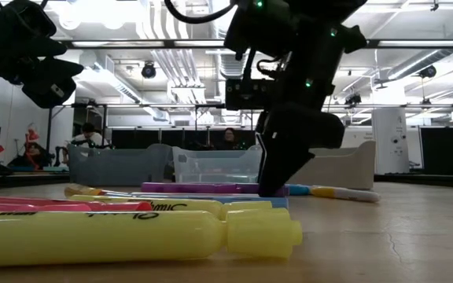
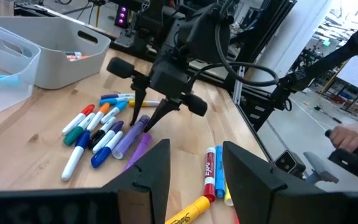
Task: Pick & Place Markers
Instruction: Put the purple highlighter into the transparent bin, then put the violet highlighter into the transparent bin
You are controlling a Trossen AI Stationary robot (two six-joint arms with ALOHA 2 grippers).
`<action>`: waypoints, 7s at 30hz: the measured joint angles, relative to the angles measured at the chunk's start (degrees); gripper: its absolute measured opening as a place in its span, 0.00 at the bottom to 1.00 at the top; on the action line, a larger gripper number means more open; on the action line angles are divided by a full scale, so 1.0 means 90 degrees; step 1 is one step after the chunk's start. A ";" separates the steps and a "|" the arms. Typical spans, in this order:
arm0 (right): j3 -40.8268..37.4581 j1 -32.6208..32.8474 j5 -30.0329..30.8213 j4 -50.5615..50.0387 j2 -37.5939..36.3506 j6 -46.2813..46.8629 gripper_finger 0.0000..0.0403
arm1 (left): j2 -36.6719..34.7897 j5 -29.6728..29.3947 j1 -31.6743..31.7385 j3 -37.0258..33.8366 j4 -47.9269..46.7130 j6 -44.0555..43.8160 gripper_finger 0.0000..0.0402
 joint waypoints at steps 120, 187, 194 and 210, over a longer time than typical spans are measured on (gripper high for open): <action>0.1759 0.0673 0.0057 0.0813 0.0868 -0.0121 0.42 | 0.0036 -0.0191 0.0001 0.0000 0.0163 -0.0386 0.35; 0.1340 0.0290 0.0306 0.0731 0.0858 -0.0524 0.16 | 0.0039 -0.0216 0.0002 0.0000 0.0158 -0.0498 0.35; 0.1837 0.0191 0.1372 -0.0133 0.0787 -0.0546 0.16 | 0.0039 -0.0216 0.0000 0.0000 0.0158 -0.0498 0.35; 0.2172 -0.1014 0.2933 -0.1285 0.0111 -0.1053 0.17 | 0.0039 -0.0226 0.0000 0.0000 0.0160 -0.0498 0.35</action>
